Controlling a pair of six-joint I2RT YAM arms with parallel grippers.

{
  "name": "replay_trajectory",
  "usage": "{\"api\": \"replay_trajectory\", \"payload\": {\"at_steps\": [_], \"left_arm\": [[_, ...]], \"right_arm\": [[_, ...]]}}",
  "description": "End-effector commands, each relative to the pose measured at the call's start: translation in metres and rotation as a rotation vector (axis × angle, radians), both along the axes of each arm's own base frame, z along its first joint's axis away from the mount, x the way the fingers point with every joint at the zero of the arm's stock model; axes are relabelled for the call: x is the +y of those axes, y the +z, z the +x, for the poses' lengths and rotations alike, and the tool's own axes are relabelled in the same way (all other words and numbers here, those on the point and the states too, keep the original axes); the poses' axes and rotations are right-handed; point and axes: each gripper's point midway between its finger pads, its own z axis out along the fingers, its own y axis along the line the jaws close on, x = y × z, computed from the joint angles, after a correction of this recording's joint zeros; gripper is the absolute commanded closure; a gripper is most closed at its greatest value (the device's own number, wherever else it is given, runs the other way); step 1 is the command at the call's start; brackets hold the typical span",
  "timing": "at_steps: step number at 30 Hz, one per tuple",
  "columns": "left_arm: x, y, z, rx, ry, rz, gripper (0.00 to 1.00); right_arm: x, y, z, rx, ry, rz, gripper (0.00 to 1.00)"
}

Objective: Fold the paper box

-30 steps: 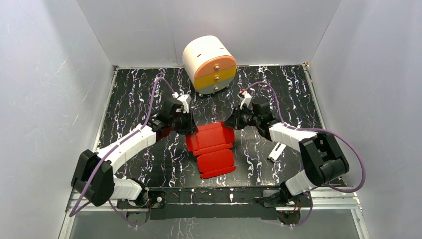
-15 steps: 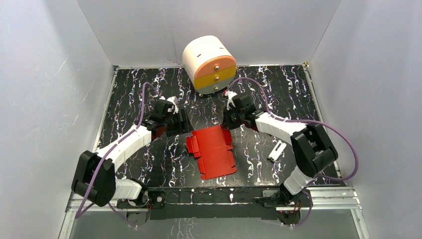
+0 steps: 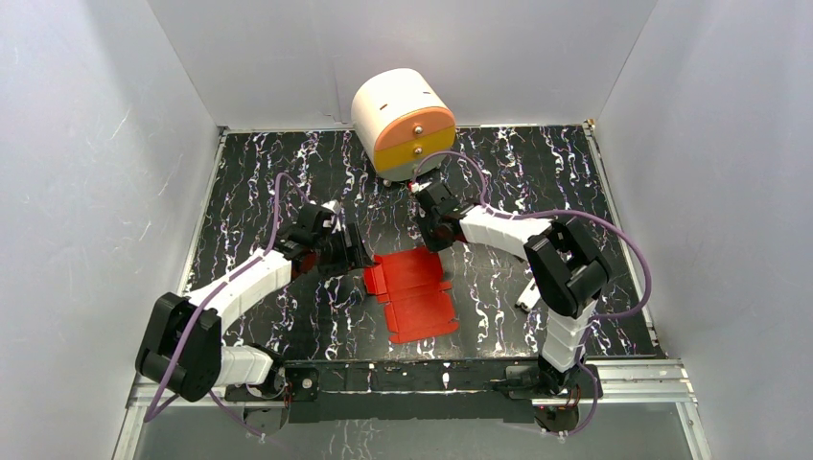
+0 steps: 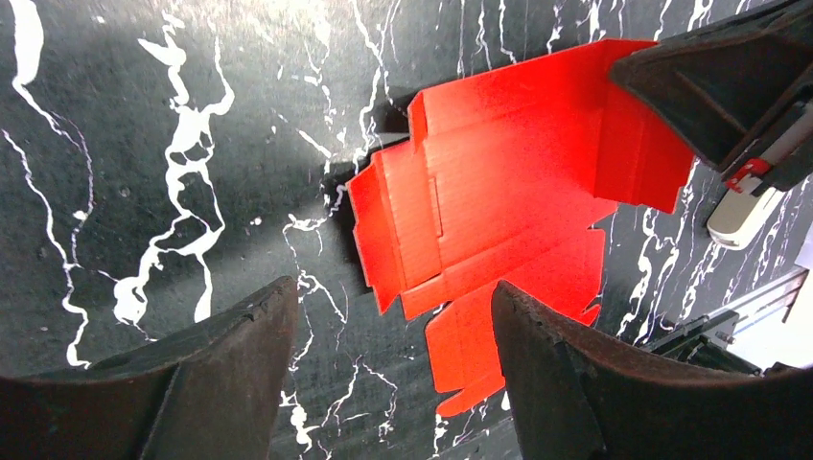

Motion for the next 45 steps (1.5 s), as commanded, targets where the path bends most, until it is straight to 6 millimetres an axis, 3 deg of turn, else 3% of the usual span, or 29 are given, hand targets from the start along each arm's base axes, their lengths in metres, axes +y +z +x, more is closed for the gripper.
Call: {"api": "replay_trajectory", "payload": {"at_steps": [1, 10, 16, 22, 31, 40, 45], "left_arm": [[-0.006, 0.003, -0.013, 0.026, -0.007, -0.064, 0.29], [-0.012, 0.0, -0.026, 0.057, -0.012, -0.136, 0.28], [-0.016, -0.001, -0.035, 0.064, 0.004, -0.199, 0.29], [-0.028, -0.001, -0.039, 0.091, -0.005, -0.28, 0.32], [-0.04, 0.003, -0.039, 0.072, 0.002, -0.371, 0.41], [-0.033, -0.022, -0.042, 0.099, 0.083, -0.348, 0.44], [-0.031, -0.025, -0.04, 0.088, 0.105, -0.35, 0.44]], "right_arm": [[0.007, 0.019, 0.015, -0.069, -0.012, 0.018, 0.88], [0.015, 0.029, 0.005, -0.051, -0.015, 0.24, 0.86], [0.018, 0.052, -0.004, -0.06, 0.001, 0.471, 0.85], [0.007, 0.062, -0.007, -0.041, -0.045, 0.603, 0.85], [0.002, 0.071, -0.006, -0.048, -0.123, 0.705, 0.85], [-0.004, 0.077, -0.001, -0.068, -0.158, 0.744, 0.85], [-0.005, 0.08, 0.0, -0.073, -0.16, 0.764, 0.85]]}}
